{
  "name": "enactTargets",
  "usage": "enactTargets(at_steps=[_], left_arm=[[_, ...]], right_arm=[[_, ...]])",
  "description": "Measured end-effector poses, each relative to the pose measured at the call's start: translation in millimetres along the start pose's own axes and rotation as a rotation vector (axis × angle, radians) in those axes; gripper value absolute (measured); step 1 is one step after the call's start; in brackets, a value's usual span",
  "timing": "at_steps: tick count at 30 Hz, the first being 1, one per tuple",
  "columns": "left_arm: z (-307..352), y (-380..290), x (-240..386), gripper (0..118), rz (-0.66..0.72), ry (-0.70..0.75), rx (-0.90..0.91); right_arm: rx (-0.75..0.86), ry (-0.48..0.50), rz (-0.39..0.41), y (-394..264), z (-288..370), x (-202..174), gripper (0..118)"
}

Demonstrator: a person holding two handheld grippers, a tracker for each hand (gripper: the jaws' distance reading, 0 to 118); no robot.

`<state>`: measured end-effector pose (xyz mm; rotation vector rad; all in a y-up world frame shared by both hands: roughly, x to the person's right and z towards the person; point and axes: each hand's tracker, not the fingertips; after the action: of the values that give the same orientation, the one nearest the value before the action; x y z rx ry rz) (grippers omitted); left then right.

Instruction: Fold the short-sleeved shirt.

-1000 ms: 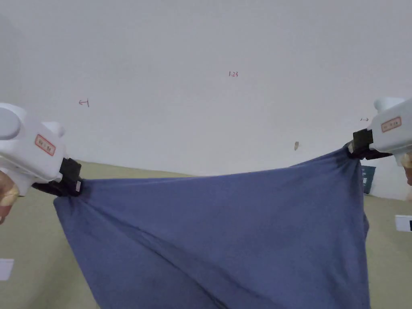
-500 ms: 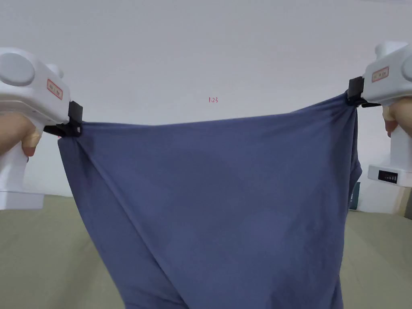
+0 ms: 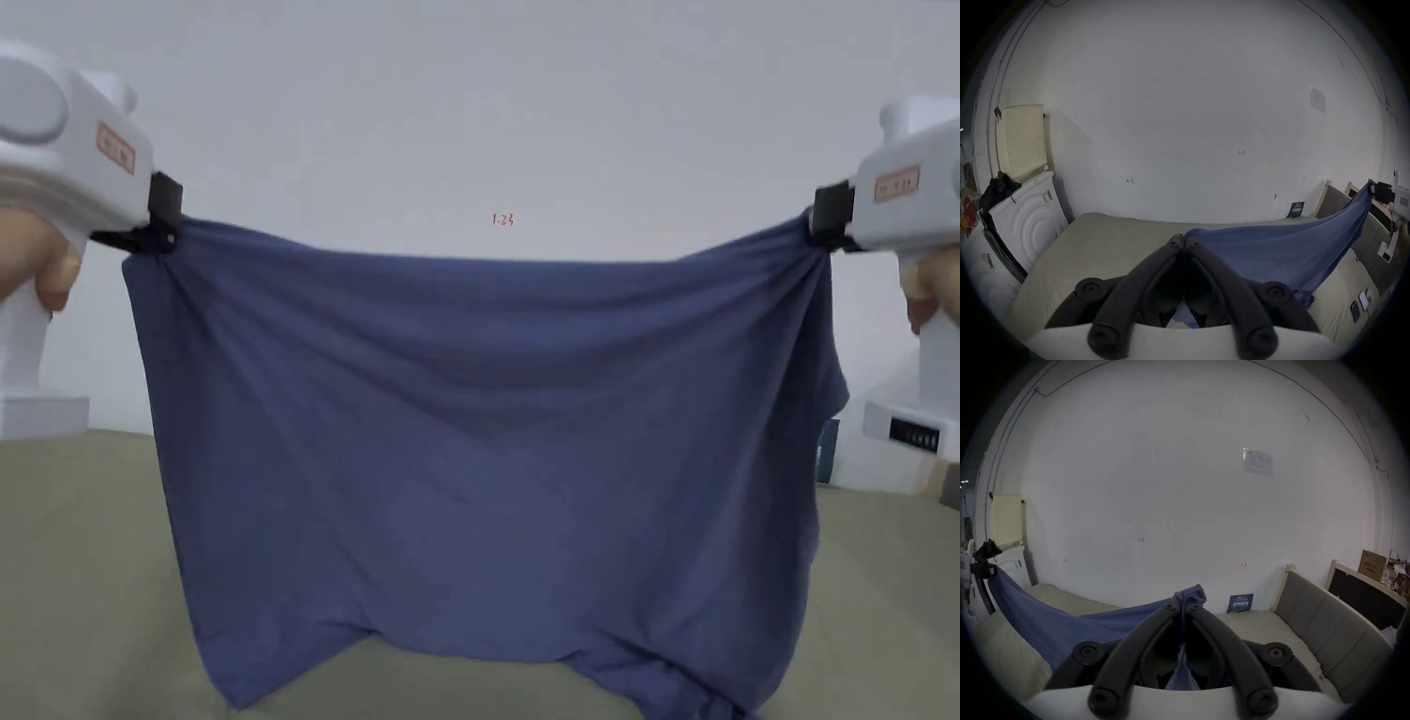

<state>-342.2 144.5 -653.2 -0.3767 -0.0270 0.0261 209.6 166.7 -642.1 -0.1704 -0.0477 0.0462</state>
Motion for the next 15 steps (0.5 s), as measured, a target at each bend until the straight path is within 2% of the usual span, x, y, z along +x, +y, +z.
enactTargets(at_steps=[7, 15], left_arm=[[-1, -76, 1, 0, 0.099, -0.007, -0.043], [30, -146, -13, 0, 0.099, -0.022, -0.117]], right_arm=[[-0.068, -0.035, -0.093, -72, 18, -1, 2], [-0.132, -0.026, -0.055, -128, 79, 0, 2]])
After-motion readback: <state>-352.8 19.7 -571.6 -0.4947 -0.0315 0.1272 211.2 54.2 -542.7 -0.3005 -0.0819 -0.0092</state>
